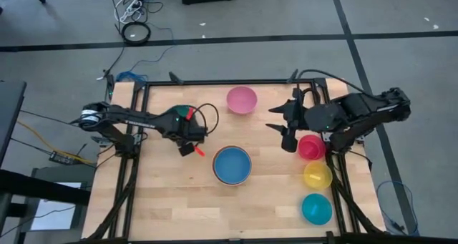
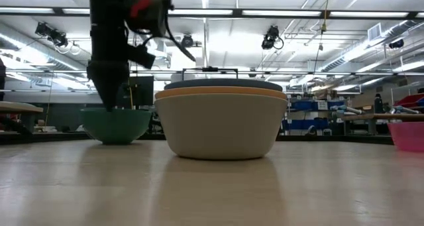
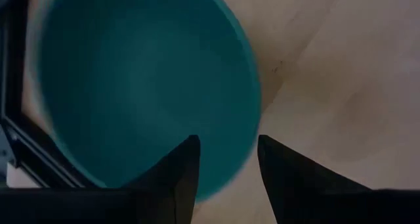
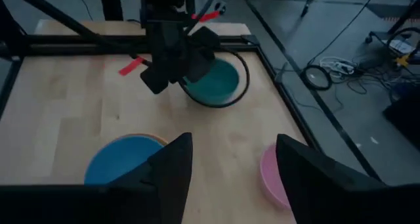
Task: Nest bowls inside each other
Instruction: Stack the green bowl on top of the light blue bowl
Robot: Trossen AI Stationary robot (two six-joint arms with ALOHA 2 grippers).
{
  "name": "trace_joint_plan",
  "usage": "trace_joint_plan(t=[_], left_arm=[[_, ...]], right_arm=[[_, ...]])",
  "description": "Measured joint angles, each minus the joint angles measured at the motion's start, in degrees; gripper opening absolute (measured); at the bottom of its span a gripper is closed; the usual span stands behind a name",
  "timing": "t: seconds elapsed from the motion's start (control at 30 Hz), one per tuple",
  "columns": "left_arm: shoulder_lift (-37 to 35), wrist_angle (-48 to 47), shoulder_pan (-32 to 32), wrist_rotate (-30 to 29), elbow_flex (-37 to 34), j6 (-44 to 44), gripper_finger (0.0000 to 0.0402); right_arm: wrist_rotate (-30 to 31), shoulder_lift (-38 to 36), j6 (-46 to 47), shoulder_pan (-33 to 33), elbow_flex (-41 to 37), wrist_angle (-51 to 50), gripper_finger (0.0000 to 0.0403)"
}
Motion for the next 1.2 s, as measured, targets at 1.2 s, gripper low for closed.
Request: trace_joint_plan(t=[1.2], left_arm=[[0.4, 19.21, -12.33, 15.93, 19.4, 12.56, 0.0006]], right_arm=[[9.45, -17.12, -1.46, -8.76, 0.0, -11.08, 0.0195]])
